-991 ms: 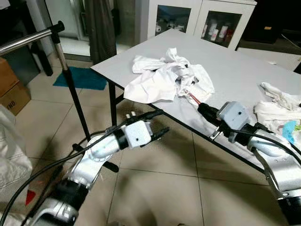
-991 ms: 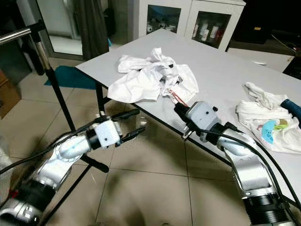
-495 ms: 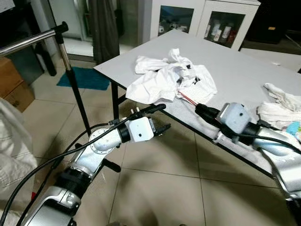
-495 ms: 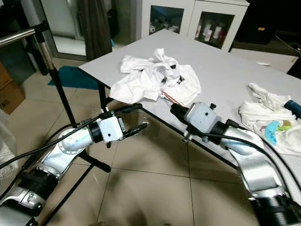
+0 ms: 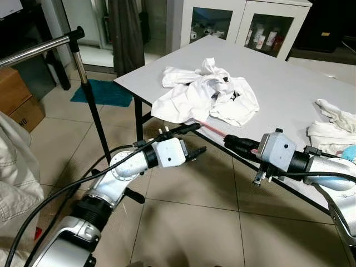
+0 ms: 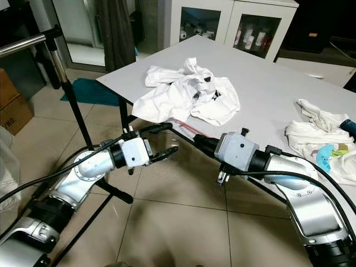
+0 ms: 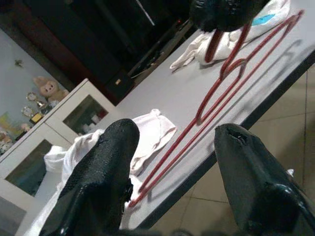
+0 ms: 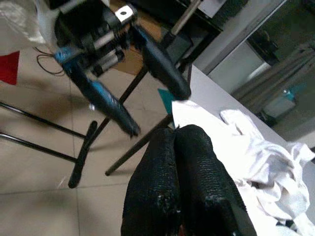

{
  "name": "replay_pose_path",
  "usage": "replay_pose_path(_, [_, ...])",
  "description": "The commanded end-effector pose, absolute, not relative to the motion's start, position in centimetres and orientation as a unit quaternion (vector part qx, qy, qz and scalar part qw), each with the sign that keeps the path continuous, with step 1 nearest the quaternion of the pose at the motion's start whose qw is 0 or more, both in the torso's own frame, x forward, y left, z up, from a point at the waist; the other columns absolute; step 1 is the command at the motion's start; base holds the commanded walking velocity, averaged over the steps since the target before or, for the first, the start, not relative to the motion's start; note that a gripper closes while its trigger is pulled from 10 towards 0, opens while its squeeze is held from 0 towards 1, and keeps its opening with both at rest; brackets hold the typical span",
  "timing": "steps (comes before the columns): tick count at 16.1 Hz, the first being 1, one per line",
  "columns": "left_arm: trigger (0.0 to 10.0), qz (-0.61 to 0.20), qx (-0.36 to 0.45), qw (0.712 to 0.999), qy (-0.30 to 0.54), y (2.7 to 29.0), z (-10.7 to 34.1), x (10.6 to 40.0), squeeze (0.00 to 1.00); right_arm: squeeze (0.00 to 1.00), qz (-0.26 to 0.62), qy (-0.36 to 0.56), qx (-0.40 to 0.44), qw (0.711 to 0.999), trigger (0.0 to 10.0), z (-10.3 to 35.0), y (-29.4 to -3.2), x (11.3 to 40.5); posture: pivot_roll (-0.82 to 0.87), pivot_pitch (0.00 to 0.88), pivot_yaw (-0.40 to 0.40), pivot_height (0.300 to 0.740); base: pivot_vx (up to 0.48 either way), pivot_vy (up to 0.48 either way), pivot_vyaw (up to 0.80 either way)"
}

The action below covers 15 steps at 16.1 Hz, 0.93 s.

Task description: Hang hanger

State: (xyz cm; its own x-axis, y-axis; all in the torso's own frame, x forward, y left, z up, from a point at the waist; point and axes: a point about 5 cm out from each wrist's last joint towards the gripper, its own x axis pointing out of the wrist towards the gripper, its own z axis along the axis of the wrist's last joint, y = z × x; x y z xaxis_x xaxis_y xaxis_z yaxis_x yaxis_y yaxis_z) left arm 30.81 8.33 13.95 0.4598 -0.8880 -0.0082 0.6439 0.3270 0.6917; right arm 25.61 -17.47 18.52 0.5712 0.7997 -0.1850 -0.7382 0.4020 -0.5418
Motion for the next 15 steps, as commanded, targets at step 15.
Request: replay_pose_path(15, [10.0,-0.540,0.290,0.772,-0.168,7.0,12.9,29.9,0.00,0.00,0.498,-0.086,-0.307,0.806,0.0,20.4,-15.0,24.9,0.01,0.000,-0.014,0.723,0.000,0.000,0.00])
